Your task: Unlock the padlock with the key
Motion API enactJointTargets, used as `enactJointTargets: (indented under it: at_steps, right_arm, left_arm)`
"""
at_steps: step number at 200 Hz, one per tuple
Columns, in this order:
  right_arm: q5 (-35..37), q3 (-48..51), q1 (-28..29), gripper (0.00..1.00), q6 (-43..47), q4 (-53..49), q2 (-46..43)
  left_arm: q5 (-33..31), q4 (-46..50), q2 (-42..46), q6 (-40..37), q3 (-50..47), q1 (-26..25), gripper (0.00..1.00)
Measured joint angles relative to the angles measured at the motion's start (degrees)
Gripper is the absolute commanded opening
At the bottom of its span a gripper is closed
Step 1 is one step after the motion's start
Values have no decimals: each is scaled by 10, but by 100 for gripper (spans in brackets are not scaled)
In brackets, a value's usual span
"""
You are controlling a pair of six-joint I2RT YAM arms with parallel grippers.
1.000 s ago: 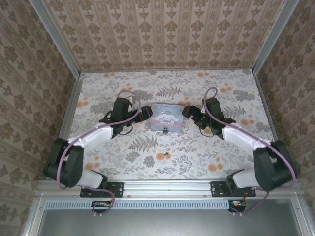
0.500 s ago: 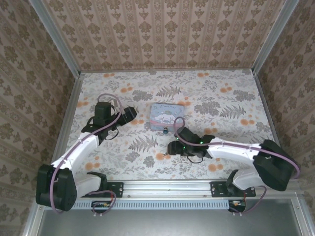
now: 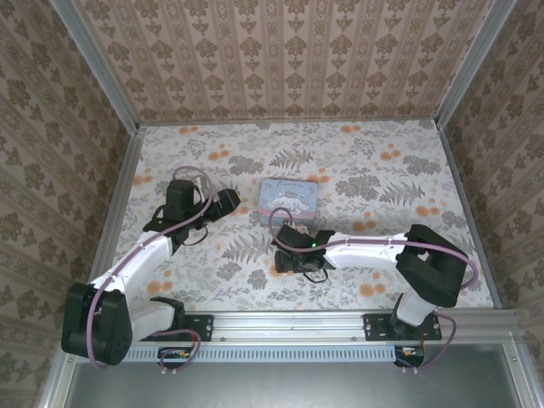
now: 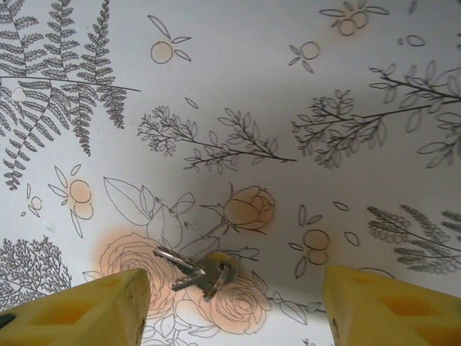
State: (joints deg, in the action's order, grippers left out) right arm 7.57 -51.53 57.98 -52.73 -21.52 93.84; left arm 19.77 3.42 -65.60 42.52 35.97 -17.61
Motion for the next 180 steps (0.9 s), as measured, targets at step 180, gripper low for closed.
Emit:
enactJointTargets:
  at_steps: [180]
  right_arm:
    - [64, -94, 42, 37, 23, -96, 93]
  left_arm:
    - [0, -24, -23, 11, -7, -17, 100]
